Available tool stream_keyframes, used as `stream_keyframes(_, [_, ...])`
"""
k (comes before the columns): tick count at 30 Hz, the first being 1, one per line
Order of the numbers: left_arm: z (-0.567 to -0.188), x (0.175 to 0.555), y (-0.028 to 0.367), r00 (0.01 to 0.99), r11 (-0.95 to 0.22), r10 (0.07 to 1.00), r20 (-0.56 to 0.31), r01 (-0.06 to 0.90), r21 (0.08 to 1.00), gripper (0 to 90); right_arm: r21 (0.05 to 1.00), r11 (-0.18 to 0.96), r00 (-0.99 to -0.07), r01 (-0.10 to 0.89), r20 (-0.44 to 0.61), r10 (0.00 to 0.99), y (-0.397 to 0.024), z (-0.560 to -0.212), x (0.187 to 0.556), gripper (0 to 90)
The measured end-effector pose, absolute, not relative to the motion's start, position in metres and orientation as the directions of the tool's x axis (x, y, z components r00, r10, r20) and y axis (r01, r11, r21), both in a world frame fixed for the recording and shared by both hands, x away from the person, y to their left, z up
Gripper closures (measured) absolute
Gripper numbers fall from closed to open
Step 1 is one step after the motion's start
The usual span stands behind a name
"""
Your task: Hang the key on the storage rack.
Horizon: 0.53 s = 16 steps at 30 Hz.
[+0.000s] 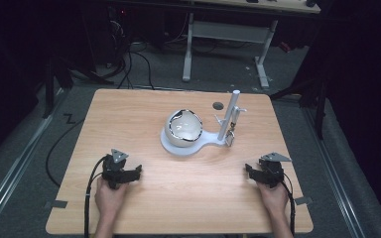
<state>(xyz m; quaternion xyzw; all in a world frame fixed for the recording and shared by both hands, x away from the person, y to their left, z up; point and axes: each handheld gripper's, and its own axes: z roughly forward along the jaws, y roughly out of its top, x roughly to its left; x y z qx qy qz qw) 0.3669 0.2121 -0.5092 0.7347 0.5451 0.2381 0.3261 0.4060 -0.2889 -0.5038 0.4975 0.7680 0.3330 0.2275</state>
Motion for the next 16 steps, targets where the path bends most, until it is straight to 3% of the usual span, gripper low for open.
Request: stream_keyframes(16, [-0.5092, 0.3669, 0.2121, 0.292, -0.193, 0.956, -0.006, 0.646, 0.739, 17.0, 0.736, 0.278, -0.393, 0.618, -0.017, 0.919, -0.2887, -0.5039, 0.4051, 34.6])
